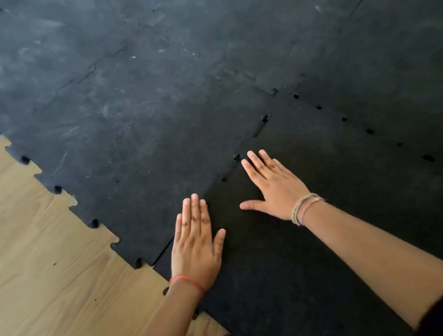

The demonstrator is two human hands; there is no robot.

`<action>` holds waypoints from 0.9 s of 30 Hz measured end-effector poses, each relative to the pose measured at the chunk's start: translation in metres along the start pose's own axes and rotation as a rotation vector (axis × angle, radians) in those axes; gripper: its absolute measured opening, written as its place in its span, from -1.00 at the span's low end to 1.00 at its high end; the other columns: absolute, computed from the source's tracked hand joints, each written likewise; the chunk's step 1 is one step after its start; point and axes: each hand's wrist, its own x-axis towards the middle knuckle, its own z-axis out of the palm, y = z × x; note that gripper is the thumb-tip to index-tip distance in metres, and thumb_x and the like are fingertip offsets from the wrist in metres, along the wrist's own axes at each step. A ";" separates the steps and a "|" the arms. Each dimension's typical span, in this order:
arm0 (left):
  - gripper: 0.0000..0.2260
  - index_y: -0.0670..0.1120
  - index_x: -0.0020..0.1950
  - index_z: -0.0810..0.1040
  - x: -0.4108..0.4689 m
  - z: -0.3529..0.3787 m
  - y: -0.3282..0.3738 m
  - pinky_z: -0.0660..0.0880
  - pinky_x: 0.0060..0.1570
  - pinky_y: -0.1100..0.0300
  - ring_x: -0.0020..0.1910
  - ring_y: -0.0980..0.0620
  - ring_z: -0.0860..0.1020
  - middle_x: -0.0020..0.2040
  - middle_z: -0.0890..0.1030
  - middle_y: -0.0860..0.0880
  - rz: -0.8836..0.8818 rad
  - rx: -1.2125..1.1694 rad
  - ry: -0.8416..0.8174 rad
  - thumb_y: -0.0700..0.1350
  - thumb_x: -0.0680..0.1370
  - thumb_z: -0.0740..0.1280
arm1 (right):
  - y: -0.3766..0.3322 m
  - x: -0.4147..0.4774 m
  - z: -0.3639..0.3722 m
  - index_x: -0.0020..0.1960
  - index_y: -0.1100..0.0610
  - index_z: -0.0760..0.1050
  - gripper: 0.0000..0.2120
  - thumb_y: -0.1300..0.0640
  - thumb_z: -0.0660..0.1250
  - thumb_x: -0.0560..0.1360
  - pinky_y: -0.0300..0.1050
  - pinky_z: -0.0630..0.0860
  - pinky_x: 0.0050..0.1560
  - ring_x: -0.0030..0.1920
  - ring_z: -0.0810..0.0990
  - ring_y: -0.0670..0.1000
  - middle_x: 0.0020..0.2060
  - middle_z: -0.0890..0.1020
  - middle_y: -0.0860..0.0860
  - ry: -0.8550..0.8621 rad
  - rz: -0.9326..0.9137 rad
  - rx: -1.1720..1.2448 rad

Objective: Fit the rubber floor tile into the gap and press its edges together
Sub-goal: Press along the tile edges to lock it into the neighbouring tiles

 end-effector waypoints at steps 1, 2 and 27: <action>-0.44 -0.05 0.38 -0.40 0.013 0.001 0.012 -0.40 0.36 0.16 0.38 0.03 -0.46 0.41 -0.42 0.01 0.060 -0.021 0.003 0.19 0.51 -0.27 | 0.012 0.009 -0.006 0.48 0.10 -0.31 -0.07 -0.43 0.00 0.39 -0.01 -0.16 0.46 0.49 -0.27 0.06 0.50 -0.26 0.03 -0.004 0.024 -0.023; -0.45 -0.06 0.39 -0.38 0.025 0.003 0.025 -0.39 0.36 0.17 0.40 0.02 -0.44 0.45 -0.37 -0.02 0.070 -0.044 0.007 0.17 0.54 -0.22 | 0.022 0.019 -0.012 0.48 0.11 -0.30 -0.05 -0.44 0.00 0.37 -0.01 -0.15 0.47 0.49 -0.26 0.06 0.51 -0.25 0.03 0.000 0.029 -0.045; -0.50 -0.12 0.37 -0.35 0.047 0.009 0.046 -0.37 0.35 0.14 0.39 0.00 -0.34 0.51 -0.20 -0.13 0.049 -0.023 0.014 0.01 0.60 -0.10 | 0.032 0.059 -0.006 0.31 0.04 0.32 -0.44 -0.29 -0.01 0.49 0.08 0.02 0.45 0.48 0.12 0.18 0.33 0.40 0.11 0.354 0.115 0.051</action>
